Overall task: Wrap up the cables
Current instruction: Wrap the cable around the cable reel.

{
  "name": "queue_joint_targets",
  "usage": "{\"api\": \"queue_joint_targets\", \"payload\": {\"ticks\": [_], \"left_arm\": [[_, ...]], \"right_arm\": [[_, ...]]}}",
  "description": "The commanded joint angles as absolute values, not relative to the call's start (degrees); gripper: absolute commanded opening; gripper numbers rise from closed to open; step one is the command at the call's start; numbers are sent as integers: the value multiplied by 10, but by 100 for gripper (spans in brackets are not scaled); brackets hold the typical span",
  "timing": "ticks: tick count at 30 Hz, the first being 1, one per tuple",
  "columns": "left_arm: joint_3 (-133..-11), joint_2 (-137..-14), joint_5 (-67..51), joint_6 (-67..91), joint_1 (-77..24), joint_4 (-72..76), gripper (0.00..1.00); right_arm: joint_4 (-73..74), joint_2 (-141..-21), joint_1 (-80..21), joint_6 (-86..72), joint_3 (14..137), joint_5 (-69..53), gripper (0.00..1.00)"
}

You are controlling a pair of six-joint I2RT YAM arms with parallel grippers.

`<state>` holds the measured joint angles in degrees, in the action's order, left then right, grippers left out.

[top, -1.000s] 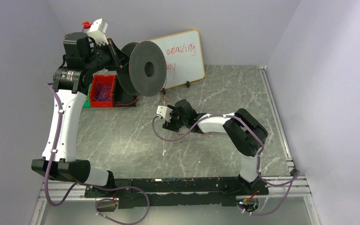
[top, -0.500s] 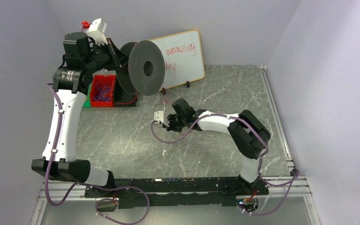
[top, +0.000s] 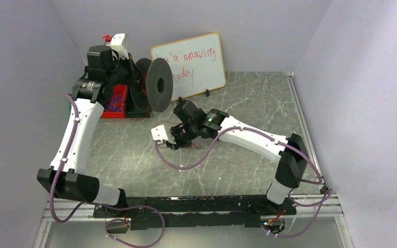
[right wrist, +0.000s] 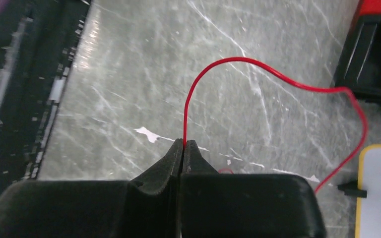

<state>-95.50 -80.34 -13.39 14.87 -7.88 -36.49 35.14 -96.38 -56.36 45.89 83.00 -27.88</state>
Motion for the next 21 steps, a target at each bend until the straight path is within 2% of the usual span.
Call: {"api": "queue_joint_targets", "payload": {"ticks": [1,5,14,21], "left_arm": [[-959,-785,-92,129,-96,-301,2],[-950,-786,-67,121,-104,-301,2],[-898,-788,-1,67,-145,-288,2],[-865,-778,-1,9,-177,-285,2]], "right_arm": [[509,-973,-586,479,943,-323,0],[588,-1001,-612,497,1029,-354,0],[640,-1034,-634,474,1181,-420,0],[590,-1015,-627,455,1214,-335,0]]}}
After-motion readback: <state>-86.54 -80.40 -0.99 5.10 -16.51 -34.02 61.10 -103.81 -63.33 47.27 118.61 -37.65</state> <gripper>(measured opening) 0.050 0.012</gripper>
